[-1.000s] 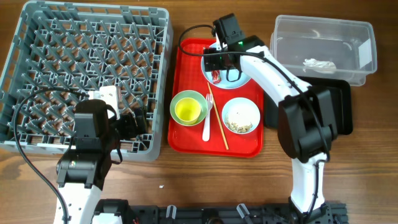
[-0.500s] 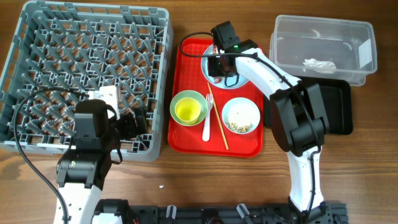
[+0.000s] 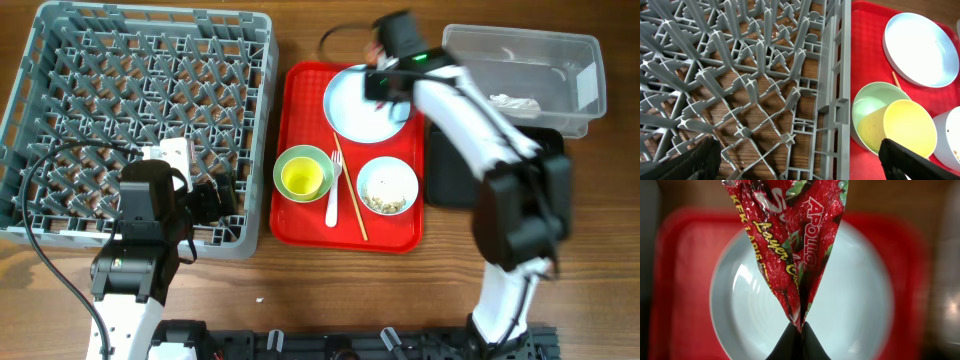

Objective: Sort waste into correct bins and load items into the dishwasher rack
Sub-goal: 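Carry the wrapper with the right gripper and drop it in the clear bin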

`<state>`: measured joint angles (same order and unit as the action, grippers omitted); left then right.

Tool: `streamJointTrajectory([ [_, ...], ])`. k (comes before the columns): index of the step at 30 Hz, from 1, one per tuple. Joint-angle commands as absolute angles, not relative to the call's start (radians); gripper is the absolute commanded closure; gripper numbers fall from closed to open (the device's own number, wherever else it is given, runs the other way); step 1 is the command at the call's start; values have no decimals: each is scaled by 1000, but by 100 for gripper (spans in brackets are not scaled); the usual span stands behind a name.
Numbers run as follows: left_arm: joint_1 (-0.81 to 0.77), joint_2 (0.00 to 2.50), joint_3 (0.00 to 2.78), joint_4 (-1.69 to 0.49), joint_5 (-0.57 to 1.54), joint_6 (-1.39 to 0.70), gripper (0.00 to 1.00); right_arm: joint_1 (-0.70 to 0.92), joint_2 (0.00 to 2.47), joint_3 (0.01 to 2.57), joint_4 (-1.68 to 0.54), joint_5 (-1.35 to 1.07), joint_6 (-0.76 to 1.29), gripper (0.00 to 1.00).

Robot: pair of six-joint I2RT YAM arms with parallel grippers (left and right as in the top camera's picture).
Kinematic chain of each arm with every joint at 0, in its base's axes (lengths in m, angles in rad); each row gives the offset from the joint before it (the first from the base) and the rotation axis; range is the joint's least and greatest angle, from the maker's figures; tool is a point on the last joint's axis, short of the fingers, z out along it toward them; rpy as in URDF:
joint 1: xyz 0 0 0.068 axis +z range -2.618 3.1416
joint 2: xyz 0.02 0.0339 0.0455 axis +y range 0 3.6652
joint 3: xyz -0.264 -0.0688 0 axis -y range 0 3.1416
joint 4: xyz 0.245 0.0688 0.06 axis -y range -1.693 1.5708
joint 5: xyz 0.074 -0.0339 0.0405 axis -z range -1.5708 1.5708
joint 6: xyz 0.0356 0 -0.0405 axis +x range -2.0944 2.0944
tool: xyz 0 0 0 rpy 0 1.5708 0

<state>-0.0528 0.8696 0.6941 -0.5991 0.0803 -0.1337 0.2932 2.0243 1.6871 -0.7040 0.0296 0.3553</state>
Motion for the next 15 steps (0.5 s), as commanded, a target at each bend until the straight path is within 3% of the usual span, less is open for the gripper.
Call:
streamJointTrajectory([
  [1,-48,871,715,-596,101,-143,0,188,1902,1691,-721,113,425,96],
  [7,-48,871,715,-596,101,-143,0,25,1911,1690,-781,100,540,84],
  [9,-48,871,715,-596,101,-143,0,-10,1929,1690,-776,69,543,70],
  [12,-48,871,715,-596,101,-143,0,-39,1948,1690,-742,51,533,38],
  [15,-48,871,715,-596,101,-143,0,-48,1945,1691,-696,-2,472,19],
])
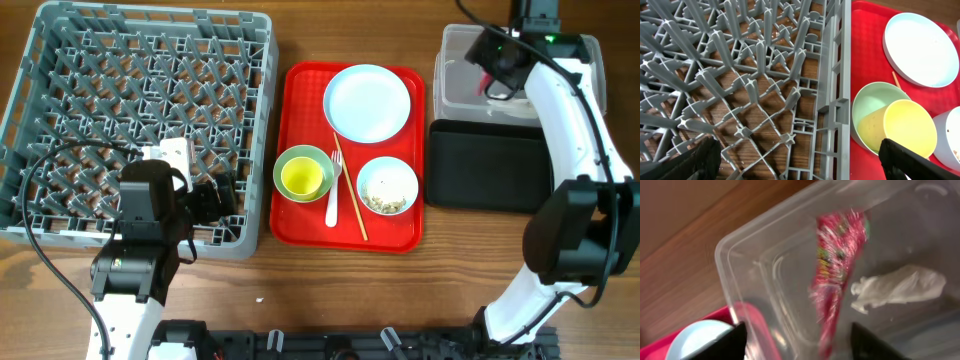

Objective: Sort waste into correct bins and load items into the dishwasher rack
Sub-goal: 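Carry the wrapper with the right gripper and drop it in the clear bin, then grasp the blue rice bowl rim with the right gripper and lift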

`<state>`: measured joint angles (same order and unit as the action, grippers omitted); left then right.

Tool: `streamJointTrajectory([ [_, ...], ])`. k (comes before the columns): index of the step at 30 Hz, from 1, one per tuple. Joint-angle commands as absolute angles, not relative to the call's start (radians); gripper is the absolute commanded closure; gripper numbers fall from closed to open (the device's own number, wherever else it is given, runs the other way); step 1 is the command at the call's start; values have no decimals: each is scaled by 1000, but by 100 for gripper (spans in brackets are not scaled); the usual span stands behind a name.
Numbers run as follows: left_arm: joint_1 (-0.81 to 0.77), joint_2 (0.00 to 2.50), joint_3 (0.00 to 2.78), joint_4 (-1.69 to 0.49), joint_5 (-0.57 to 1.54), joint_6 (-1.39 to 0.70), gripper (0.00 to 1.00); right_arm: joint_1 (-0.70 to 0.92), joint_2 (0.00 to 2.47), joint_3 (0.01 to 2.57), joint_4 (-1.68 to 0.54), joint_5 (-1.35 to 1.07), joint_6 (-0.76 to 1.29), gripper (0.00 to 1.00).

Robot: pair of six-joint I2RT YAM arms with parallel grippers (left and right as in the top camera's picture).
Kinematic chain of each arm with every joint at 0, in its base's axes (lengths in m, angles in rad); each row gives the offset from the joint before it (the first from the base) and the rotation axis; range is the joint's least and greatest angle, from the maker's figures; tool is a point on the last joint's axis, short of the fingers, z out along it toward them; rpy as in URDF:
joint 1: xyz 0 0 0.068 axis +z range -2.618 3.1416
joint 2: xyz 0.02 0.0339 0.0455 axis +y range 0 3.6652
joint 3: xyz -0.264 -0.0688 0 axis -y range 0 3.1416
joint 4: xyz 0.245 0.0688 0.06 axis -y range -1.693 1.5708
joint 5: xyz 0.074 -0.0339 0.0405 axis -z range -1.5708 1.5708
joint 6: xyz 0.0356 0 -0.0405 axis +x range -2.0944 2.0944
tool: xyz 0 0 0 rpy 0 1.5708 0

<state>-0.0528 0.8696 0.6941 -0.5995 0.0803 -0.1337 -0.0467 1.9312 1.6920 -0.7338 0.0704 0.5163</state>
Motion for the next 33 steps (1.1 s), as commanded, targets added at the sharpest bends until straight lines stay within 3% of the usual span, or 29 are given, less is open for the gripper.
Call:
streamJointTrajectory([
  [1,-48,871,715,-596,101,-143,0,-51,1938,1692,-688,-40,444,15],
  [11,-48,871,715,-596,100,-143,0,-52,1776,1700,-875,-249,262,7],
  [20,-48,871,715,-596,100,-143,0,-52,1647,1665,-1229,-263,209,15],
  [26,-48,871,715,-596,101,-143,0,-14,1486,1467,-1189,-310,225,14],
  [33,-48,871,715,-596,101,-143,0,255,1378,1283,-1089,-185,353,15],
])
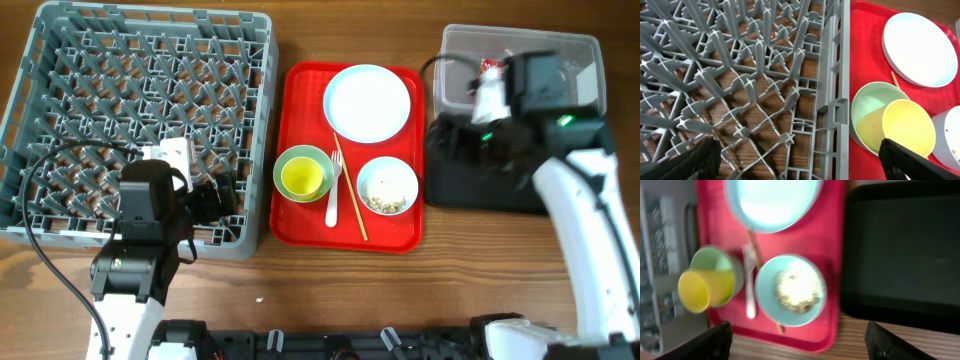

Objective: Sort waste into correct bins and load items into the dishwasher rack
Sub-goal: 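Grasp the blue rice bowl rim with the right gripper and lift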

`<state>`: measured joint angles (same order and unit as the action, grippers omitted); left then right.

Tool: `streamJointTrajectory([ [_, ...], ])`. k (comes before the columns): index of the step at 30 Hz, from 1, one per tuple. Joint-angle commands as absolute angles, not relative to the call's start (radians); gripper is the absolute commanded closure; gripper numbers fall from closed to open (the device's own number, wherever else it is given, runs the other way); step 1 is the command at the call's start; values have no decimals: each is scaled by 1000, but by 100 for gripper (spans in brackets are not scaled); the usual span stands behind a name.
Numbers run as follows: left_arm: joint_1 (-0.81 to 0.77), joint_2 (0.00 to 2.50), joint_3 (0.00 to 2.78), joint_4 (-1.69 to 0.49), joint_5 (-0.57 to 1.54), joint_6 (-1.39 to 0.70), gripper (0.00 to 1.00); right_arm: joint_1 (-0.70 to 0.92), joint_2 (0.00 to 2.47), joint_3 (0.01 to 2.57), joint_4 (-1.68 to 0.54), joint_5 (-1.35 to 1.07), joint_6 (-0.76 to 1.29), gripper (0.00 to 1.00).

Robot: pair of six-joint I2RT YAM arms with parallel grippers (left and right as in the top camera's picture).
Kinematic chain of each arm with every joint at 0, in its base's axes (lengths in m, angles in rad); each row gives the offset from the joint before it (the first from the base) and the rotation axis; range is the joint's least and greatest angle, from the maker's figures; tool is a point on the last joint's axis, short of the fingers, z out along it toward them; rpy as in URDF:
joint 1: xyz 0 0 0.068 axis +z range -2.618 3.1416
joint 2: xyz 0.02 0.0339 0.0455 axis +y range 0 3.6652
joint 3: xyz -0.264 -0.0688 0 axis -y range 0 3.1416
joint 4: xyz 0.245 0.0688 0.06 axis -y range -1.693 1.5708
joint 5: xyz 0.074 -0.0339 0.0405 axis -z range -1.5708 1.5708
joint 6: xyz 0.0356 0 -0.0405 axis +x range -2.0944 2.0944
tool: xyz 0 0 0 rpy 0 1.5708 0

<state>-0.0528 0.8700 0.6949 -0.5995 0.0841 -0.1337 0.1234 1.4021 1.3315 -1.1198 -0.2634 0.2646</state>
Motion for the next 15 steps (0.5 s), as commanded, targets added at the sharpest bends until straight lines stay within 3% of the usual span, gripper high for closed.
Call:
streamJointTrajectory([
  [1,-48,871,715,-596,100,-143,0,300,1386,1275,-1076,-146,386,15],
  [7,-48,871,715,-596,101,-143,0,492,1517,1269,-992,-25,561,19],
  [15,-48,871,715,-612,100,-143,0,547,1758,1269,-868,-35,663,22],
])
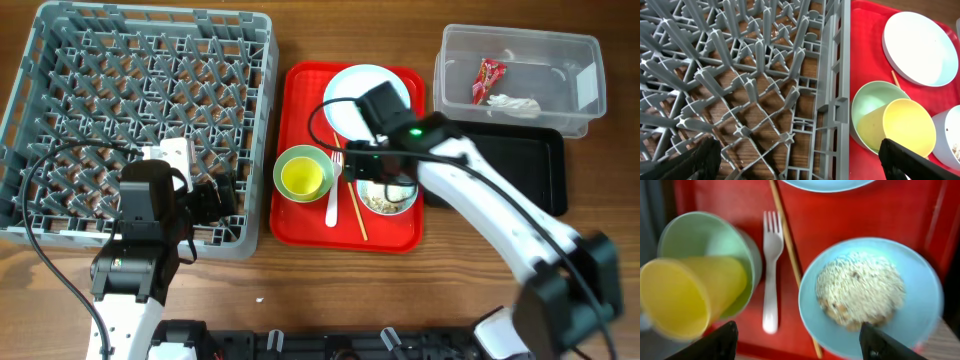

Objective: Sort waste into correct bins and load items into the dishwasher rack
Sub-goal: 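Grasp the blue rice bowl rim with the right gripper and lift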

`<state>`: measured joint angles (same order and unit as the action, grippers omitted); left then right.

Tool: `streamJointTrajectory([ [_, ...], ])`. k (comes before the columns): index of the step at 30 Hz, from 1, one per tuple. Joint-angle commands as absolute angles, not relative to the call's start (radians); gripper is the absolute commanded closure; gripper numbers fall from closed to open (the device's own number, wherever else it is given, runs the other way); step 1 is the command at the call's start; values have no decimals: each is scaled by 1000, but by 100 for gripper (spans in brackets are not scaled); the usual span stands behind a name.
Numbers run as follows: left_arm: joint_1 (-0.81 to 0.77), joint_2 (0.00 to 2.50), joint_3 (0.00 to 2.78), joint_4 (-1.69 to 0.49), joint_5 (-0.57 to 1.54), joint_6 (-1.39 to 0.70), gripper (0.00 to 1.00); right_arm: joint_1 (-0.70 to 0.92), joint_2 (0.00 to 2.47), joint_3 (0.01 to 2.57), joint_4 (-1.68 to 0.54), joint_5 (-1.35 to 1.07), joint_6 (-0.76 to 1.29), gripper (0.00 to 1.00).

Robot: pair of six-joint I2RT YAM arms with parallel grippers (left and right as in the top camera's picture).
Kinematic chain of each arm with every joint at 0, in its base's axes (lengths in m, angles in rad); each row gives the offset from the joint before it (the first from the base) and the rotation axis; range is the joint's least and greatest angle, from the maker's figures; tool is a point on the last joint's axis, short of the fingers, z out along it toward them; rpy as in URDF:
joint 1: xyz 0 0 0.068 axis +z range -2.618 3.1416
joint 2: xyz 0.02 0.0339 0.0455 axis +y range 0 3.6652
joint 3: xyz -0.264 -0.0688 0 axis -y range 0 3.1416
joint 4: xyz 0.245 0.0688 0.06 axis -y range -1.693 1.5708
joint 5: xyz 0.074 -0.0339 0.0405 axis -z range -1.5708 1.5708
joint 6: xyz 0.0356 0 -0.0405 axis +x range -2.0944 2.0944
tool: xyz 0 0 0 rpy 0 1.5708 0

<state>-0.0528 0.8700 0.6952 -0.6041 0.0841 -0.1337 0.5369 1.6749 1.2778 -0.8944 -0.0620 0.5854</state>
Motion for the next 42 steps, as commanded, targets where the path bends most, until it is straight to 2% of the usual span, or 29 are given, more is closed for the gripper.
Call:
streamJointTrajectory([
  [1,-48,871,715,-615,100,-143,0,547,1784,1269,-852,-45,670,23],
  [10,-48,871,715,-619,100,-143,0,547,1901,1269,-777,-51,735,41],
  [20,-48,871,715,-619,100,-143,0,547,1941,1269,-765,-47,760,79],
  [25,-48,871,715,-619,100,-143,0,547,1940,1272,-768,-48,758,96],
  [35,-48,871,715,-619,100,-143,0,515,1871,1406,-877,-60,626,96],
  [42,-48,871,715,-619,100,-143,0,377,1721,1421,-881,-213,517,96],
])
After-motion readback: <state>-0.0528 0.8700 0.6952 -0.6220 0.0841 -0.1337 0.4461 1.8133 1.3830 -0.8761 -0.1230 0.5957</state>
